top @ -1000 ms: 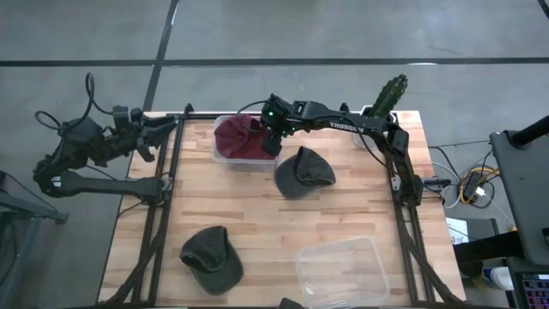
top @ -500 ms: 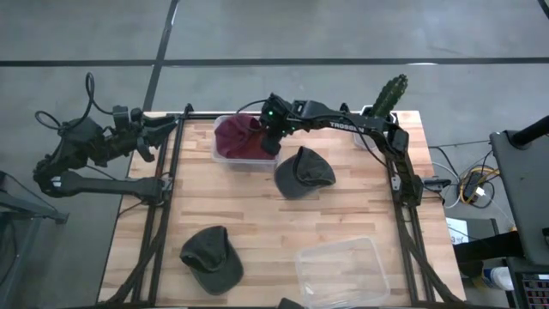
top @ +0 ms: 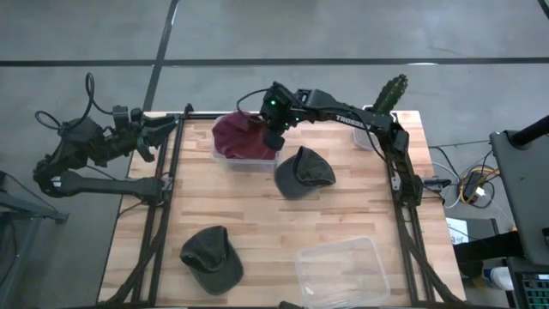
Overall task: Pick and place caps into container
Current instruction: Put the red cap into the top transparent container
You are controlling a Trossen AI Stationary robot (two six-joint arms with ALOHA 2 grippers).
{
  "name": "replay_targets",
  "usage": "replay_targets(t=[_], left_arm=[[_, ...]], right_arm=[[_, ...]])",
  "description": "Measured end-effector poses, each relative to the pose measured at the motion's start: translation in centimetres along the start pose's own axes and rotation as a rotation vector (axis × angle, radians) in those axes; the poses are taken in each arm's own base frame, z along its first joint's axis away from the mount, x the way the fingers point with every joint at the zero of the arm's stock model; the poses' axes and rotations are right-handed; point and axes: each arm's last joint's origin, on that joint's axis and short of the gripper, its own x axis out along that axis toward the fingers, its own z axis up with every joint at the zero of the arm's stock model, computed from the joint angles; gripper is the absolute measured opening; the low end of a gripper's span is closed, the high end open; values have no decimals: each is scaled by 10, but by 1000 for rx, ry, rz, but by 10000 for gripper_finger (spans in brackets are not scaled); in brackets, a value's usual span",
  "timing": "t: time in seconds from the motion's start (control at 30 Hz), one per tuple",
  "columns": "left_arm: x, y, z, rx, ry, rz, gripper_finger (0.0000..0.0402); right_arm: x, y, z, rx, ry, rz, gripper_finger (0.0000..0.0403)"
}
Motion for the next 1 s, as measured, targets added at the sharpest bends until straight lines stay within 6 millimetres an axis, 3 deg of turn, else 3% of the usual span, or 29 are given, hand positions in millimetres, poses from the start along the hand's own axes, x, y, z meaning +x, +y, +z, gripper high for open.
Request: replay_targets(t=[0.4, 0.8, 1.0], left_arm=[[0, 1, 1, 3, -14, 34, 145], [0, 2, 1, 29, -24, 59, 145], [0, 2, 1, 30, -24, 59, 145]], right_arm=[[-4, -1, -3, -57, 44, 8, 14], [54, 1, -16, -102, 175, 26, 13], [69, 1, -19, -130, 199, 27, 13]])
